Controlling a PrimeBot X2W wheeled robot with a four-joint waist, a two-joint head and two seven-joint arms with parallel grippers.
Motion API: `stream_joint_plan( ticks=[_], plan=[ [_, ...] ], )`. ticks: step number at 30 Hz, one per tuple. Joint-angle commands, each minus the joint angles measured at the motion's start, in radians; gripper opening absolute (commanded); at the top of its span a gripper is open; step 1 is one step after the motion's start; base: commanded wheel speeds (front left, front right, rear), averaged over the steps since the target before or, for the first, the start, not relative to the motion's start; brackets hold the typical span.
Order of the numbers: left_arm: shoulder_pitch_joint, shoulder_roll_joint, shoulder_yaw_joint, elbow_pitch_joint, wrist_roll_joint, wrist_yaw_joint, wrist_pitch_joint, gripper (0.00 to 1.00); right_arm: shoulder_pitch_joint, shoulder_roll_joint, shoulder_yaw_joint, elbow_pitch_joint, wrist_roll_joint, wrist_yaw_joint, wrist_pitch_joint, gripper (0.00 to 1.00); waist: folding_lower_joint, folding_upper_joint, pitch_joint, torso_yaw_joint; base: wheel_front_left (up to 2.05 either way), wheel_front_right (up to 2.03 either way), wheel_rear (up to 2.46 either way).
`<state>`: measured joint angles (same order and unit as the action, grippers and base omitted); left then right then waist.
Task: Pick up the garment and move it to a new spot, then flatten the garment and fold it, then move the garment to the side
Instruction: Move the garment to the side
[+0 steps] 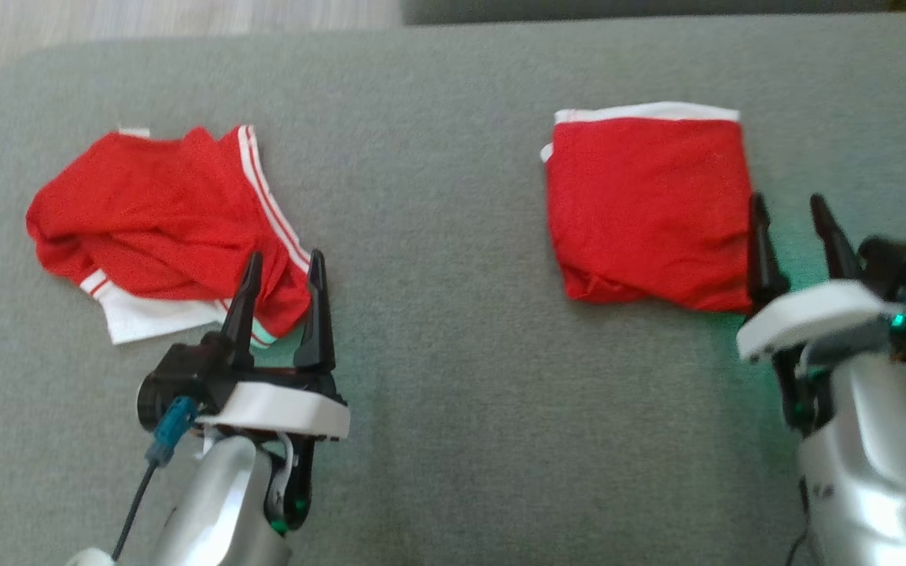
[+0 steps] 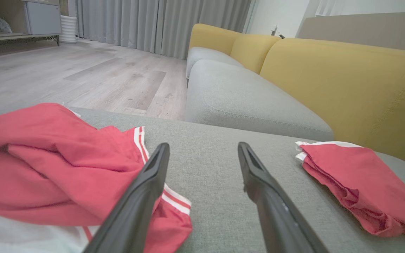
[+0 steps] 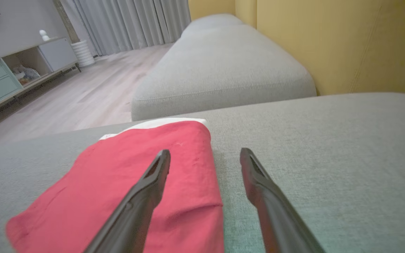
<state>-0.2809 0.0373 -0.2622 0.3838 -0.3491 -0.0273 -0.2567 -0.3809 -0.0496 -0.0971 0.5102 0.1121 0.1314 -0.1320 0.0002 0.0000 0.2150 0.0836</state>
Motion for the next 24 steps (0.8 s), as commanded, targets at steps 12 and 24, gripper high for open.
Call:
stream_joint_plan(
  ticks=[12, 24],
  plan=[
    [-0.074, 0.013, 0.004, -0.016, -0.003, -0.001, -0.005, 1.0, -0.225, -0.024, 0.02, 0.311, -0.002, -0.001, 0.168, 0.97, -0.0002, 0.0, 0.078, 0.078, 0.0, 0.0, 0.0],
    [-0.049, 0.013, 0.025, -0.011, 0.005, 0.003, -0.005, 1.0, -0.265, -0.191, 0.241, 0.378, -0.055, -0.001, 0.135, 0.0, -0.0002, 0.0, 0.013, 0.039, 0.0, 0.0, 0.0]
  ],
)
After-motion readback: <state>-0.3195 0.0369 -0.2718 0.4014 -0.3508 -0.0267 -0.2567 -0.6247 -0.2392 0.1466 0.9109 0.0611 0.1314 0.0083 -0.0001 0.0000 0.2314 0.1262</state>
